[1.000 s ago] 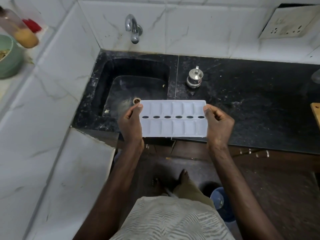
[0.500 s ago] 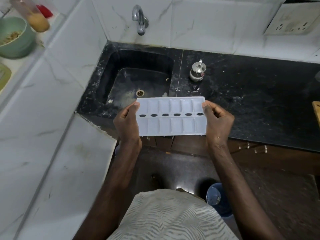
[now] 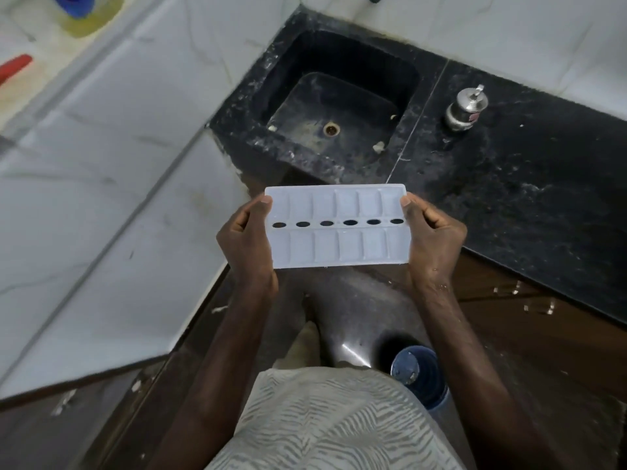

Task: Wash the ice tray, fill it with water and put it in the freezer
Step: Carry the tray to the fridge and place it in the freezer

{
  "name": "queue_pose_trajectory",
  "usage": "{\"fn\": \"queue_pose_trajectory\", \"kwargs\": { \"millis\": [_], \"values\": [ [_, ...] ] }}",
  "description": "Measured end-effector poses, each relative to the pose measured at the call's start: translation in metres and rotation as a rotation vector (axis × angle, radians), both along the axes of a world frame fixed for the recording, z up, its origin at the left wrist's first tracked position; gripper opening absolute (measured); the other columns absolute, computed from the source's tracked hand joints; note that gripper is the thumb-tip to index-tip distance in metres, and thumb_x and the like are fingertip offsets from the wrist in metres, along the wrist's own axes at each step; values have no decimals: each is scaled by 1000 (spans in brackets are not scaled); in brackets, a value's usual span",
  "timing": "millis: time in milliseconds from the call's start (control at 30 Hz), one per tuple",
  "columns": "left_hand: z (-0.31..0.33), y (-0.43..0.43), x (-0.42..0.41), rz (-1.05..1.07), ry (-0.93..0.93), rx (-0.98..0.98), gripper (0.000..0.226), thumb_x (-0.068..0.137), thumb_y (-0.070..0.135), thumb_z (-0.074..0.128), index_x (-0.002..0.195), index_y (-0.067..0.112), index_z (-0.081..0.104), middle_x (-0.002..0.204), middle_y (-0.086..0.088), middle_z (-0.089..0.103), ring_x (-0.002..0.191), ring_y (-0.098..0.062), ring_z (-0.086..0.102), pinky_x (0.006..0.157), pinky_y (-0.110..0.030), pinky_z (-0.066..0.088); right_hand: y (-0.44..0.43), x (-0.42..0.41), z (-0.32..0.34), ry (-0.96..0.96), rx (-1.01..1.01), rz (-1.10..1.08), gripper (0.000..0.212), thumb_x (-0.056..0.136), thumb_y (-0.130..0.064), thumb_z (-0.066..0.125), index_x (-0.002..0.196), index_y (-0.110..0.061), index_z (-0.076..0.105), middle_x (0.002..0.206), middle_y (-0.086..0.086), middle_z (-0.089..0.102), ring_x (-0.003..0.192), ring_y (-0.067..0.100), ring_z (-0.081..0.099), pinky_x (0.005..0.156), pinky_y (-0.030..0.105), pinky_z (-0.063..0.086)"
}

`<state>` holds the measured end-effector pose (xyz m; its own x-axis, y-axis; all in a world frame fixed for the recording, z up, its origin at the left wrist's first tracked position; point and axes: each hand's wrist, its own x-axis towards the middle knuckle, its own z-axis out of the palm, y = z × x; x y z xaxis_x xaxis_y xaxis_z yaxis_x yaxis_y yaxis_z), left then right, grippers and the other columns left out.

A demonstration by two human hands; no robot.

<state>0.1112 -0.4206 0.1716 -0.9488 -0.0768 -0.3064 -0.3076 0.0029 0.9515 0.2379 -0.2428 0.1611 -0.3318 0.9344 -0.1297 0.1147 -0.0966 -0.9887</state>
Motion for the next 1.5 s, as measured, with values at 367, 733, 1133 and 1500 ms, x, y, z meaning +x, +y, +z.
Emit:
{"fn": "queue_pose_trajectory", "kwargs": {
  "millis": [367,733,1133,1500],
  "values": [
    [-26,-83,43,275,-17,-35,10,94,20,72,99,24,81,95,7,79,92,-16,74,73,-31,60,-55,-9,-15,-93,-10,331,24,95,-21,75,114,-8,79,105,-1,80,98,17,77,87,44,63],
    [-33,-150,37,680,46,29,12,97,16,69,101,18,80,95,6,78,93,-11,71,80,-27,56,-110,-106,-17,-88,-7,761,22,96,-21,73,115,-11,79,104,1,80,94,19,78,82,41,64],
    [-16,-174,51,1029,46,57,17,95,17,66,102,9,79,95,-1,74,89,-19,67,82,-48,59,-153,-173,-8,-61,77,1128,26,93,-24,75,116,-12,79,103,-1,80,94,21,78,85,49,63],
    [-8,-137,78,1423,101,10,20,98,9,62,106,6,80,94,-4,79,84,-17,72,74,-34,59,-171,-212,3,-44,138,1538,17,95,-22,74,110,-18,81,99,-12,80,96,8,75,92,41,62]
  ]
}}
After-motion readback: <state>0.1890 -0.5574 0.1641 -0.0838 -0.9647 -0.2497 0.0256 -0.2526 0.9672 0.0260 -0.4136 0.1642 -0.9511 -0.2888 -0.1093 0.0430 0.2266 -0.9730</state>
